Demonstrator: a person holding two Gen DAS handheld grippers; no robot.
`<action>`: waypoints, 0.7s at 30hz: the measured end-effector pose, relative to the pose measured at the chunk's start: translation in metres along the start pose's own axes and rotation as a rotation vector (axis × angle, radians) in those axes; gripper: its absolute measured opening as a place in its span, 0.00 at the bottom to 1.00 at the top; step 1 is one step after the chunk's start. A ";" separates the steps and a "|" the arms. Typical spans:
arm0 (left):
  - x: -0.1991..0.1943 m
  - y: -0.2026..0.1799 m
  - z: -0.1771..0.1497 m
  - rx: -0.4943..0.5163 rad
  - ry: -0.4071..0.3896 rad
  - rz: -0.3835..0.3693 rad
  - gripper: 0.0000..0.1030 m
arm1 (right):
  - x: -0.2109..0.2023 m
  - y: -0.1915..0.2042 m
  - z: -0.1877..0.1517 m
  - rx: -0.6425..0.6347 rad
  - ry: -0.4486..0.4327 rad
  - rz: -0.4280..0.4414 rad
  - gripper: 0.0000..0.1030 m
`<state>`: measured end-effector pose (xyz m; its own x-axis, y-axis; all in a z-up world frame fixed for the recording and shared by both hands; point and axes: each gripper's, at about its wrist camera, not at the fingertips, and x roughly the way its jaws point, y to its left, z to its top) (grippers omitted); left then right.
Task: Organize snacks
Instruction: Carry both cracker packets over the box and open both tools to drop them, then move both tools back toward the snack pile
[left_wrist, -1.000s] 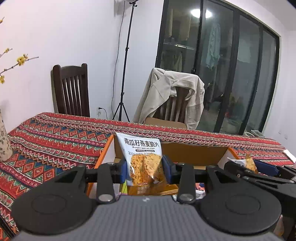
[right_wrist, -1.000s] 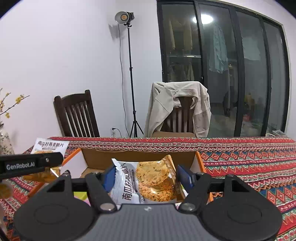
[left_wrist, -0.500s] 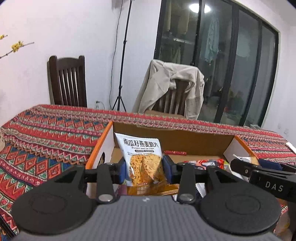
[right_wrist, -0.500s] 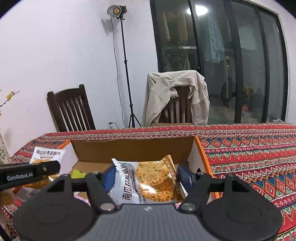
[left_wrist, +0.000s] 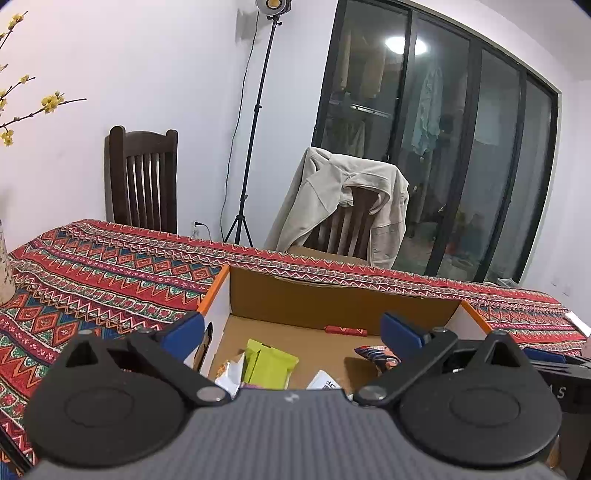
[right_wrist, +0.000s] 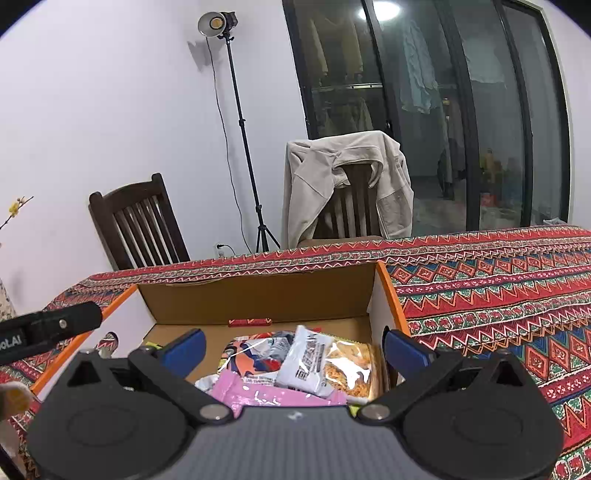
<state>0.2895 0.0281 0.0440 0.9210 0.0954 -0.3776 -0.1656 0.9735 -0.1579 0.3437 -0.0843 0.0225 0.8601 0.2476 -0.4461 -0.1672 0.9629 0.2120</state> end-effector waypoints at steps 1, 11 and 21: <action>0.000 0.000 0.000 0.000 0.000 0.000 1.00 | -0.001 0.000 0.000 -0.002 0.000 0.001 1.00; -0.023 -0.005 0.009 0.018 -0.016 -0.002 1.00 | -0.016 0.004 0.007 -0.011 -0.025 -0.013 1.00; -0.080 0.002 0.015 0.046 -0.039 -0.016 1.00 | -0.063 0.015 0.014 -0.058 -0.047 0.007 1.00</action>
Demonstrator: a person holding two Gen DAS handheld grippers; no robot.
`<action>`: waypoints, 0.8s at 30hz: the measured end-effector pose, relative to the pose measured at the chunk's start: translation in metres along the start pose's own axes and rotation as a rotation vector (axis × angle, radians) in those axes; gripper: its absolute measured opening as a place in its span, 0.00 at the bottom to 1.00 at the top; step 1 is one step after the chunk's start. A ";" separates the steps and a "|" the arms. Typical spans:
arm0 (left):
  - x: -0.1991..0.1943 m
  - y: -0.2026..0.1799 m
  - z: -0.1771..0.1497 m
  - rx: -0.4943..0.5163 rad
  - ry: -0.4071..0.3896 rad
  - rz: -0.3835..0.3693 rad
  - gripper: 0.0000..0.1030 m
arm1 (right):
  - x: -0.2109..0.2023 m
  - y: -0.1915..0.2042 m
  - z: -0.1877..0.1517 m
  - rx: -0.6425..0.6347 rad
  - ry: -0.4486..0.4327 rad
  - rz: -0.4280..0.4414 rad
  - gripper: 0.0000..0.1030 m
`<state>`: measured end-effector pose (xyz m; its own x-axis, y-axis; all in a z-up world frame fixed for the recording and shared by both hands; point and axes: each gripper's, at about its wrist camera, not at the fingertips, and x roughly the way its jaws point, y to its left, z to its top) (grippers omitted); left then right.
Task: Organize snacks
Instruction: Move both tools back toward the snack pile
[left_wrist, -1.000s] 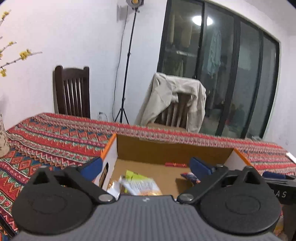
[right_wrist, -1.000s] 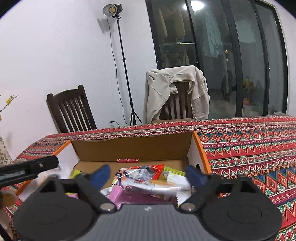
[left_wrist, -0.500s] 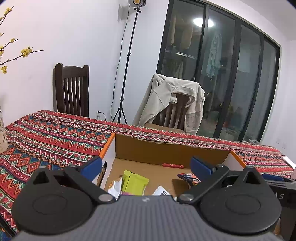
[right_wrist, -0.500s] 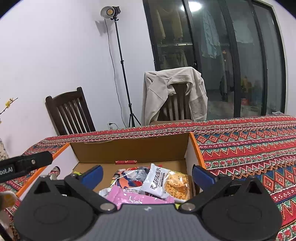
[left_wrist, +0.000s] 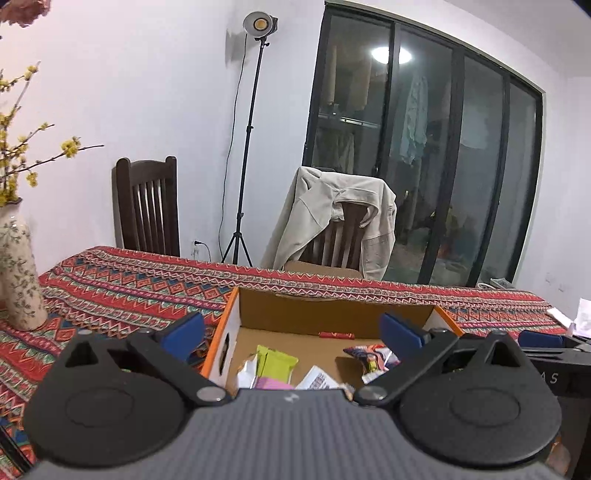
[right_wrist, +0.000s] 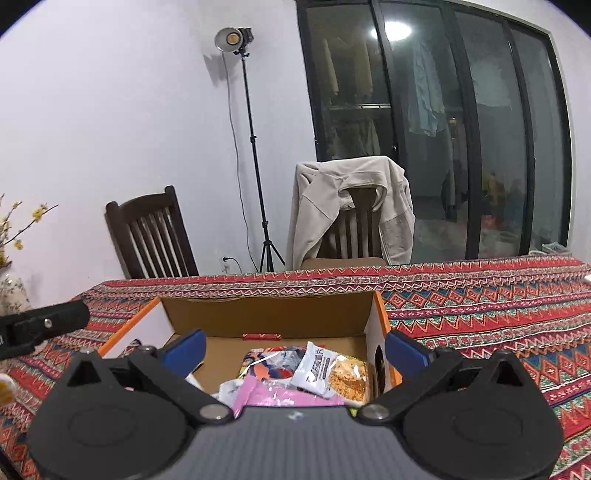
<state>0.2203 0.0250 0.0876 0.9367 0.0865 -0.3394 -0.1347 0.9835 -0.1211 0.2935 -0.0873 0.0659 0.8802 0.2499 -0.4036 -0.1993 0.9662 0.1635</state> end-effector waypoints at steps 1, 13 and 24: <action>-0.005 0.002 -0.002 -0.001 0.002 -0.002 1.00 | -0.006 0.001 -0.001 -0.005 0.001 0.003 1.00; -0.061 0.027 -0.046 -0.007 0.091 0.011 1.00 | -0.061 0.019 -0.043 -0.071 0.076 0.034 1.00; -0.101 0.053 -0.099 0.002 0.184 0.010 1.00 | -0.096 0.054 -0.111 -0.131 0.210 0.101 1.00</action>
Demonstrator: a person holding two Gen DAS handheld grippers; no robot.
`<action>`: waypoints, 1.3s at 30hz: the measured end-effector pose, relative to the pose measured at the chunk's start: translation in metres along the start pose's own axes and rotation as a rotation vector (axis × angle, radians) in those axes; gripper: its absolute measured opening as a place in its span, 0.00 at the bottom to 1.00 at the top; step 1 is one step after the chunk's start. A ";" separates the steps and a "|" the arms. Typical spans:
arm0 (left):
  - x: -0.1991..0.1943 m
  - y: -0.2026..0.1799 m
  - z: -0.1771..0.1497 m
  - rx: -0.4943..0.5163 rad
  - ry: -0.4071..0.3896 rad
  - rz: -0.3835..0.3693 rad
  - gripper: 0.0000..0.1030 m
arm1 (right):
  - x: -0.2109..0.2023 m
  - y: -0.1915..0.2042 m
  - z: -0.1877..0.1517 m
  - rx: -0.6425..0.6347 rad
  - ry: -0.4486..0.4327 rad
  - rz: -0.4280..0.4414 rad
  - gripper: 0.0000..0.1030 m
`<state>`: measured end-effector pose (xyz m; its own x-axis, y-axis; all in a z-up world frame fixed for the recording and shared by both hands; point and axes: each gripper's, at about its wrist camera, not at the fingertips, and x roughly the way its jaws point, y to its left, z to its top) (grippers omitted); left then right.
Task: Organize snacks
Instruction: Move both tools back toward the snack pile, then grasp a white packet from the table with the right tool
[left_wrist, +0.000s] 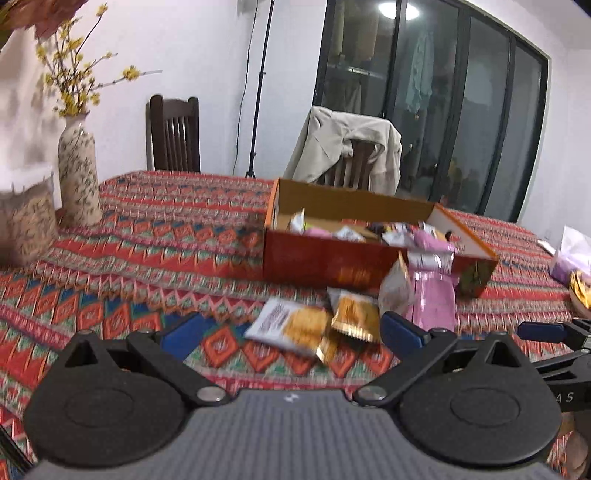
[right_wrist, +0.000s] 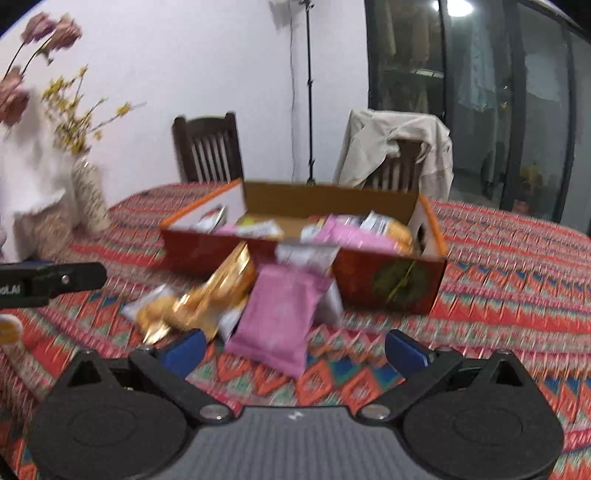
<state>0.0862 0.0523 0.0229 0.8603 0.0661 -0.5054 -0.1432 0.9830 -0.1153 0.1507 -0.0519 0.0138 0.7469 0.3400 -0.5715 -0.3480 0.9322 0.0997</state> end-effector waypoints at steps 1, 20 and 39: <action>-0.002 0.002 -0.004 0.001 0.007 0.001 1.00 | -0.001 0.004 -0.006 0.001 0.012 0.005 1.00; -0.022 0.016 -0.042 -0.020 0.062 -0.021 1.00 | -0.001 0.054 -0.051 -0.056 0.138 -0.006 1.00; -0.020 0.013 -0.043 -0.015 0.071 -0.017 1.00 | -0.021 0.052 -0.058 -0.078 0.055 0.071 0.46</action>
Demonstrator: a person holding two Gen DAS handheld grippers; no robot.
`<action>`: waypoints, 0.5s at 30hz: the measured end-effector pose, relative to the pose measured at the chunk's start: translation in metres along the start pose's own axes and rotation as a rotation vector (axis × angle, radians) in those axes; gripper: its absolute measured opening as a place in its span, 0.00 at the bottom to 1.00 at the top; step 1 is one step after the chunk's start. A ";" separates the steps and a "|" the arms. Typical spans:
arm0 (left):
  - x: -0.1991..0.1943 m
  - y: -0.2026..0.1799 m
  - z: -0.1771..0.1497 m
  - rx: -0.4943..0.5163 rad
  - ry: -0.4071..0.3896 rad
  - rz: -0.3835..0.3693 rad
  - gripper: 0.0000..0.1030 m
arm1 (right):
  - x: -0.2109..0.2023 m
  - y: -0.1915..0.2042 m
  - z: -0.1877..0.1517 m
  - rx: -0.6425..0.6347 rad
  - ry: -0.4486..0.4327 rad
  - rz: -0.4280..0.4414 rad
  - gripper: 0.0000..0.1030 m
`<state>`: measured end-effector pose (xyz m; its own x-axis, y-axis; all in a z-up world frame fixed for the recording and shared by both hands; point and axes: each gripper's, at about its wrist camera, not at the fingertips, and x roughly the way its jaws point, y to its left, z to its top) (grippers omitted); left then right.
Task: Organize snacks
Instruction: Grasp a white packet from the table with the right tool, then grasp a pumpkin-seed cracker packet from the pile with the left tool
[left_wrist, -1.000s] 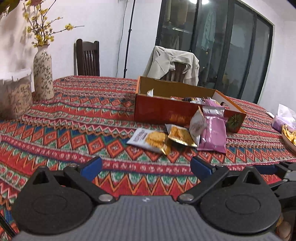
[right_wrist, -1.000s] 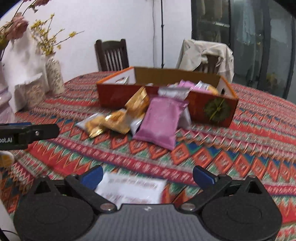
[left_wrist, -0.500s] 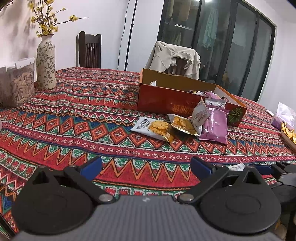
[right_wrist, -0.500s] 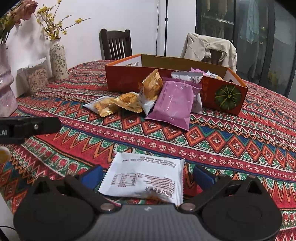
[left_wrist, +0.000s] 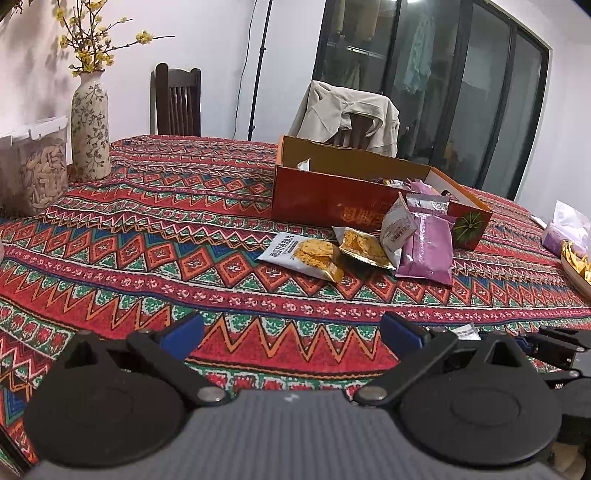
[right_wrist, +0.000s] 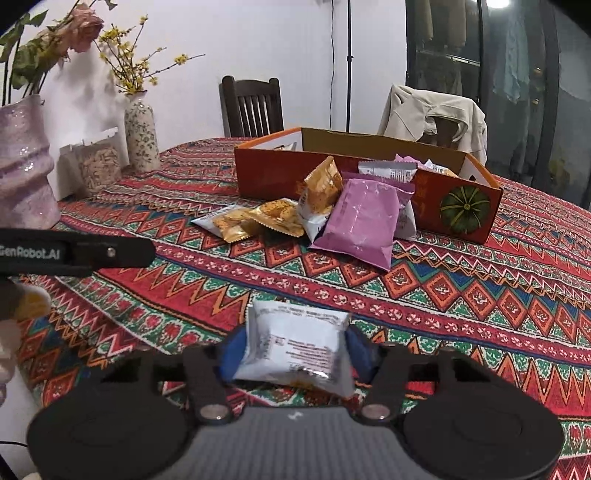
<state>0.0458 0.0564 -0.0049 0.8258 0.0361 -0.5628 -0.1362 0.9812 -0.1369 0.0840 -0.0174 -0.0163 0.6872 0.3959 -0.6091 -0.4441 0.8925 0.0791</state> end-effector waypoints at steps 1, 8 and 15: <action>0.001 0.000 0.000 0.001 0.001 0.002 1.00 | 0.000 0.000 0.000 -0.004 -0.003 -0.001 0.46; 0.010 -0.002 0.008 0.024 0.005 0.023 1.00 | -0.008 -0.008 0.010 0.003 -0.055 -0.018 0.44; 0.032 -0.005 0.021 0.070 0.036 0.057 1.00 | -0.011 -0.038 0.037 0.010 -0.109 -0.086 0.44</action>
<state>0.0843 0.0562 -0.0053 0.7974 0.0871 -0.5971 -0.1429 0.9886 -0.0467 0.1143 -0.0478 0.0164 0.7808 0.3387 -0.5250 -0.3759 0.9259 0.0383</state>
